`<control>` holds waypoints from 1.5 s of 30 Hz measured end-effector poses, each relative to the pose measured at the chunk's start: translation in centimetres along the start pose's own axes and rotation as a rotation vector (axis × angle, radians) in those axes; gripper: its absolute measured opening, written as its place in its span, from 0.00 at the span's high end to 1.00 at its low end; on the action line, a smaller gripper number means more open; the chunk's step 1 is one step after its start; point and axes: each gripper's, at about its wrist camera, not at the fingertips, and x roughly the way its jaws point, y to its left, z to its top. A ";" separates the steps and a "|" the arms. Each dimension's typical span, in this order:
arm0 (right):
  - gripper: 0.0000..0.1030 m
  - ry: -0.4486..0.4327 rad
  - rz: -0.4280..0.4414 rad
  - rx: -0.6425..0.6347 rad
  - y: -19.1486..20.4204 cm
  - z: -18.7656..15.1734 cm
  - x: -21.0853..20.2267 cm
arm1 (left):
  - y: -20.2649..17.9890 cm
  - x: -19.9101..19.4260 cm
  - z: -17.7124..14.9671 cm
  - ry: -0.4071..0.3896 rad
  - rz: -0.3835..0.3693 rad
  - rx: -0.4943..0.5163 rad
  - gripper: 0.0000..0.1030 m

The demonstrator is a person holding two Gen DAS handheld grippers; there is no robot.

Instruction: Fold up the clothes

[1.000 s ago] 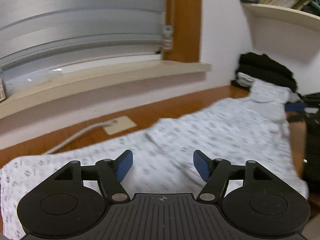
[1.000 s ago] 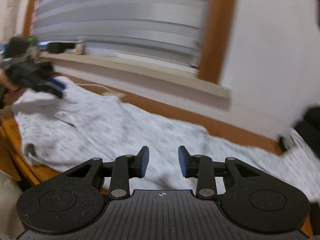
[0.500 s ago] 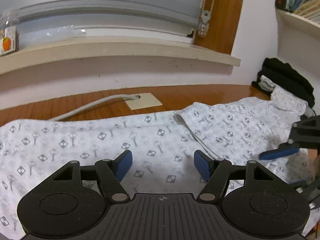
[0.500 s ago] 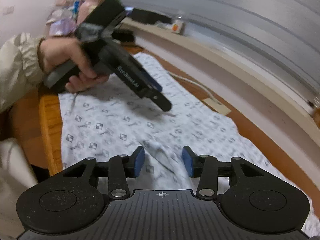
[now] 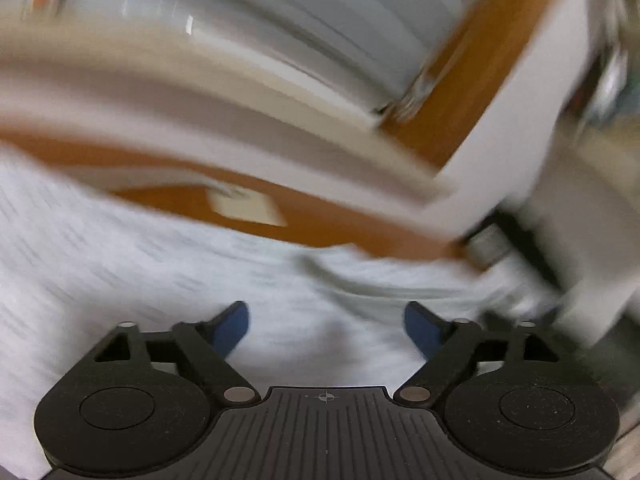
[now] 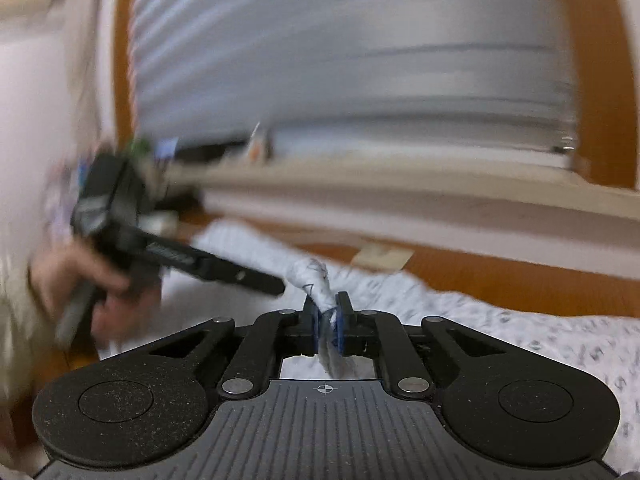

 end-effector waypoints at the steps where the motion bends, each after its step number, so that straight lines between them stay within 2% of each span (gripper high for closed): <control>1: 0.90 -0.025 -0.007 0.012 -0.2 0.1 -0.4 | 0.2 0.5 0.0 -0.002 -0.055 -0.080 0.13; 4: 0.90 -0.065 -0.007 0.031 -0.6 0.5 -1.1 | 0.3 2.2 0.1 -0.006 -0.095 -0.232 0.13; 6: 0.90 -0.063 -0.012 0.013 -0.5 0.6 -1.1 | 0.6 3.3 0.3 -0.014 -0.079 -0.294 0.13; 8: 0.90 -0.058 -0.016 -0.006 -0.4 0.6 -1.0 | 0.7 4.1 0.2 -0.022 -0.079 -0.347 0.13; 12: 0.90 -0.060 -0.024 -0.039 0.2 0.4 -0.8 | 0.2 5.3 0.3 -0.036 -0.068 -0.375 0.13; 15: 0.90 -0.061 -0.018 -0.051 0.6 0.2 -0.9 | -0.4 5.7 0.1 -0.049 -0.047 -0.346 0.14; 16: 0.90 -0.060 -0.017 -0.056 0.7 0.1 -0.9 | -0.6 5.9 -0.1 -0.050 -0.038 -0.330 0.19; 17: 0.90 -0.055 -0.011 -0.059 0.8 0.0 -0.9 | -0.7 6.2 -0.3 -0.048 -0.035 -0.319 0.31; 18: 0.90 -0.049 -0.001 -0.061 1.0 -0.1 -0.9 | -0.8 6.4 -0.5 -0.046 -0.033 -0.310 0.36; 20: 0.90 -0.036 0.022 -0.067 1.2 -0.3 -0.9 | -0.8 6.5 -0.9 -0.042 -0.021 -0.270 0.56; 21: 0.90 -0.021 0.036 -0.070 1.5 -0.6 -0.8 | -0.9 6.4 -1.0 -0.042 -0.009 -0.242 0.60; 24: 0.90 0.045 0.075 -0.078 2.3 -1.7 -0.5 | -1.2 5.1 -1.9 -0.028 0.042 -0.109 0.61; 27: 0.90 0.116 0.108 -0.073 2.9 -3.1 -0.1 | -1.1 4.4 -2.7 -0.031 0.088 -0.027 0.61; 28: 0.90 0.121 0.120 -0.060 2.9 -3.4 -0.1 | -1.0 4.4 -2.8 -0.031 0.089 -0.021 0.61; 31: 0.90 0.103 0.140 -0.027 2.8 -3.9 -0.5 | -1.0 4.4 -2.6 -0.032 0.082 -0.013 0.53; 33: 0.90 0.097 0.147 -0.019 2.6 -3.9 -0.7 | -1.3 4.6 -2.7 -0.027 0.094 0.011 0.53; 34: 0.90 0.103 0.147 -0.025 2.5 -4.0 -0.7 | -1.5 4.6 -2.7 -0.025 0.091 0.022 0.55; 36: 0.90 0.117 0.137 -0.047 2.4 -4.3 -0.7 | -1.8 4.7 -2.8 -0.022 0.080 0.044 0.68; 37: 0.90 0.122 0.136 -0.052 2.4 -4.4 -0.8 | -1.9 4.7 -2.9 -0.028 0.085 0.056 0.81; 38: 0.90 0.126 0.138 -0.055 2.4 -4.6 -0.8 | -2.1 4.6 -3.0 -0.037 0.090 0.066 0.87; 42: 0.90 0.102 0.132 -0.035 1.9 -4.7 -0.9 | -3.2 5.1 -2.7 -0.039 0.085 0.093 0.89; 43: 0.90 0.093 0.127 -0.025 1.7 -4.6 -1.0 | -3.6 5.5 -2.2 -0.019 0.066 0.082 0.97; 45: 0.90 0.061 0.111 -0.011 1.3 -3.8 -1.5 | -5.1 6.5 -0.4 0.010 0.030 0.107 0.96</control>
